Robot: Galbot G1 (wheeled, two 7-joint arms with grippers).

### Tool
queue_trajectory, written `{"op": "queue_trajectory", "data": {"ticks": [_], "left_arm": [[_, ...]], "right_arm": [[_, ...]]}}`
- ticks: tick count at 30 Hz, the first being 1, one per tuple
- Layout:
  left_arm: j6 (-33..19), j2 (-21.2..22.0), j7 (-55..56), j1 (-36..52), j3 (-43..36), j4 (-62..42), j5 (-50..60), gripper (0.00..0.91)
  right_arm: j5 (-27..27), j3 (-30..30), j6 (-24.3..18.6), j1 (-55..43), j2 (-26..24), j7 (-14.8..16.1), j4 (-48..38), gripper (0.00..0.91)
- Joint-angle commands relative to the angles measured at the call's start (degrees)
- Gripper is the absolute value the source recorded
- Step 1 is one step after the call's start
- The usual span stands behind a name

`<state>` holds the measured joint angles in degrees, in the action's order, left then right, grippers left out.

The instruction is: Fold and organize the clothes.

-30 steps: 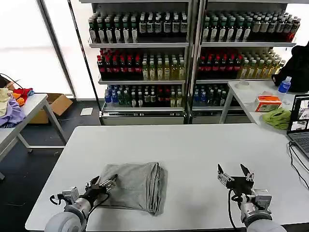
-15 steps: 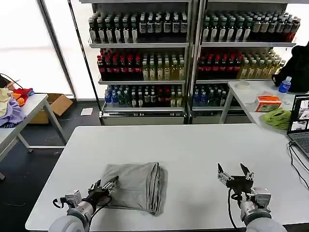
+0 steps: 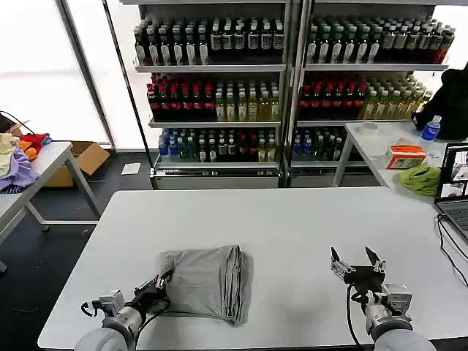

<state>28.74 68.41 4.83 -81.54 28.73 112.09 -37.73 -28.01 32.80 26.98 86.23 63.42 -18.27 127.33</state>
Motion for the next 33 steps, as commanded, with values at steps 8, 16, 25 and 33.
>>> {"op": "queue_trajectory", "data": {"ticks": [8, 16, 25, 33], "left_arm": [[-1.1, -14.15, -2.85, -1.92, 18.76, 0.92, -1.62, 0.0], [-1.31, -27.69, -5.37, -1.34, 31.46, -6.76, -4.68, 0.0], [-0.65, -23.77, -5.03, -0.23, 27.79, -2.3, -3.22, 0.0], [2.24, -16.59, 0.13, -0.47, 14.3, 12.87, -2.53, 0.0]], "right_arm": [[-0.72, -0.28, 0.28, -1.59, -0.53, -0.22, -0.14, 0.907], [-1.06, -0.63, 0.4, -1.89, -0.83, -0.37, 0.12, 0.907], [-1.2, -0.27, 0.38, -1.36, -0.63, -0.5, 0.17, 0.907], [-0.68, 0.77, 0.49, -0.34, 0.38, -0.6, 0.41, 0.907]]}}
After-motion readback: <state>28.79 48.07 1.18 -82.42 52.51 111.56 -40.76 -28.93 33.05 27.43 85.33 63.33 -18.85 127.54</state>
